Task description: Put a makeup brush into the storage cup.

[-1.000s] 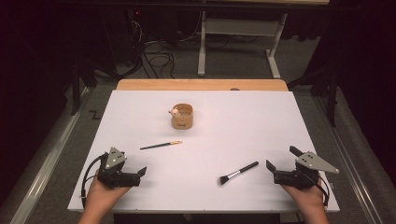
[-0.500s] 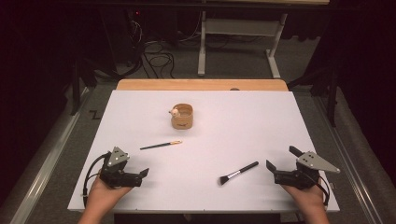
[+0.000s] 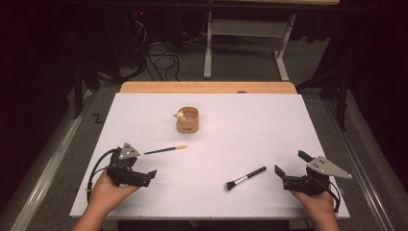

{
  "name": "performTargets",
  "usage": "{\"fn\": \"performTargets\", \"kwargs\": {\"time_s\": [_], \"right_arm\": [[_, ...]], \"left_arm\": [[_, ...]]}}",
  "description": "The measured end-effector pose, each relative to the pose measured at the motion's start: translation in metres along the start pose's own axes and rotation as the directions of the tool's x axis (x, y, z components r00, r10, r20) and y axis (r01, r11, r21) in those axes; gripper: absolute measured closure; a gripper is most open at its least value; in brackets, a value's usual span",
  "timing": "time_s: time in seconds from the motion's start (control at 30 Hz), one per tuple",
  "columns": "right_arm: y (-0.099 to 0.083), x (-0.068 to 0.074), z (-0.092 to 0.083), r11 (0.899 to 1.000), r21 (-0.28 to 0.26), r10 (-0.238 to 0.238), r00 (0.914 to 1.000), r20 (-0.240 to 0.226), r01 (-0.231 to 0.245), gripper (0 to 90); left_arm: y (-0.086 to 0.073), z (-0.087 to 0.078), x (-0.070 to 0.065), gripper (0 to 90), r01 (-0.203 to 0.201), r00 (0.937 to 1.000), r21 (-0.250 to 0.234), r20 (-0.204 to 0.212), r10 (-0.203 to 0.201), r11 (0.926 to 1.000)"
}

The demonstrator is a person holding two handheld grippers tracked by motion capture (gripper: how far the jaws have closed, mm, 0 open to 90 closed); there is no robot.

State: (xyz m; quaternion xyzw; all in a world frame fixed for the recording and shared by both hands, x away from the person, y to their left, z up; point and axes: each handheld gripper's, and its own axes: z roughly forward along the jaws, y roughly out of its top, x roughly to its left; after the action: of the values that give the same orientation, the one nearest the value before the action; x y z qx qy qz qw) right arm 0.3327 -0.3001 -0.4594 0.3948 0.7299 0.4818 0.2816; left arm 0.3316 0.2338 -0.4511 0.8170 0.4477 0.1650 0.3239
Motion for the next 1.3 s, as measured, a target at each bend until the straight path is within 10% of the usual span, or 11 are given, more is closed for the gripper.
{"fn": "performTargets", "kwargs": {"time_s": [0.43,0.8,0.97,1.3], "right_arm": [[0.000,-0.001,0.000,1.000,0.000,0.001,1.0000,-0.003,-0.001,0.3],[0.000,-0.001,-0.001,1.000,-0.001,0.007,1.0000,-0.005,-0.007,0.3],[0.001,0.001,-0.001,1.000,-0.002,0.008,0.9999,-0.008,-0.008,0.3],[0.003,0.002,-0.003,0.999,-0.023,0.022,0.9995,-0.024,-0.023,0.3]], "left_arm": [[0.014,-0.001,0.013,3.8,0.009,0.9999,0.167,0.012,-0.011,0.9860],[0.030,0.007,0.010,8.8,-0.075,0.9965,0.311,0.058,0.059,0.9474],[0.034,0.013,0.007,11.0,-0.135,0.9898,0.376,0.092,0.108,0.9166],[0.045,0.020,0.006,14.0,-0.189,0.9806,0.418,0.129,0.148,0.8885]]}}
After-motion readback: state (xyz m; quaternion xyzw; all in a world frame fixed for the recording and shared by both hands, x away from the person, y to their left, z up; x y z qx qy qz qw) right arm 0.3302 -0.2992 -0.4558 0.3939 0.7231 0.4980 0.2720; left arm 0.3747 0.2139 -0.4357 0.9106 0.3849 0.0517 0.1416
